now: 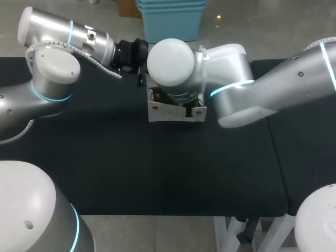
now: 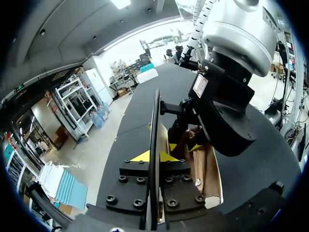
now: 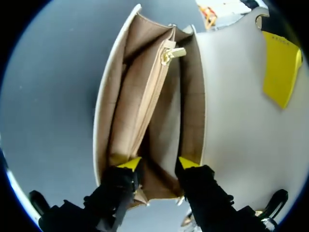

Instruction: Pick up the bag, open it, inspect its contents, close it, and place it on the opposite side

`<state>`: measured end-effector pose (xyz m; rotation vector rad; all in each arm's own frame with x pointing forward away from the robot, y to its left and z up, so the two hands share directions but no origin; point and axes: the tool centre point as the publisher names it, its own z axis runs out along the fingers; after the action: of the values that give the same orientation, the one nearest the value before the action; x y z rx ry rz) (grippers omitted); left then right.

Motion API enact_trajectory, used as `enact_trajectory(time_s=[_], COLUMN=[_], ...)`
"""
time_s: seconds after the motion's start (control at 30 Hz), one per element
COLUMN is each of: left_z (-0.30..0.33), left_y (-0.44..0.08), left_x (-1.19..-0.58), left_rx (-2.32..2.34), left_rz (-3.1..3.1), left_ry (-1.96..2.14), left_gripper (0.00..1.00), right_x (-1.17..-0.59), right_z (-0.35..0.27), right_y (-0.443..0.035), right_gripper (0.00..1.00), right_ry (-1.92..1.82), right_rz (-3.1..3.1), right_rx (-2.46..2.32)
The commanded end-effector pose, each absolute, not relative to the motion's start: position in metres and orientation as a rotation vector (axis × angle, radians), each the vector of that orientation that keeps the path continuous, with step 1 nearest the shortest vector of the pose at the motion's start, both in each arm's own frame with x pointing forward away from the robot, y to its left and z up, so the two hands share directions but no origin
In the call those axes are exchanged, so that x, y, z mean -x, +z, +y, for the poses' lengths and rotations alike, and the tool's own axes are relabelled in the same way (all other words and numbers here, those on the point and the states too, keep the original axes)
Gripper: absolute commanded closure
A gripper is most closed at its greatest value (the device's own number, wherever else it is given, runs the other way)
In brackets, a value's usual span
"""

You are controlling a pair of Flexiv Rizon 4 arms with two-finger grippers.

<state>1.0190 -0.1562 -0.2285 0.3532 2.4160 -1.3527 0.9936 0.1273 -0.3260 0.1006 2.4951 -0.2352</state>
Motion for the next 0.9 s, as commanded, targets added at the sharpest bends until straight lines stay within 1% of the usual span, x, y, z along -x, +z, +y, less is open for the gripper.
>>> enact_trajectory(time_s=[0.03, 0.9], left_z=[-0.1507, -0.1513], left_y=[-0.2266, -0.2274], left_x=[-1.0191, -1.0189], left_rx=[-0.361, -0.374], left_rz=[2.412, 2.417], left_ry=[-1.363, -1.361], left_gripper=[1.0, 1.0], right_x=[-0.9956, -0.9967], right_z=[0.1257, 0.126], right_y=[-0.3359, -0.3347], right_gripper=[0.0, 0.0], right_ry=[-0.246, -0.242], right_rz=[2.496, 2.493], right_rx=[-0.111, -0.129])
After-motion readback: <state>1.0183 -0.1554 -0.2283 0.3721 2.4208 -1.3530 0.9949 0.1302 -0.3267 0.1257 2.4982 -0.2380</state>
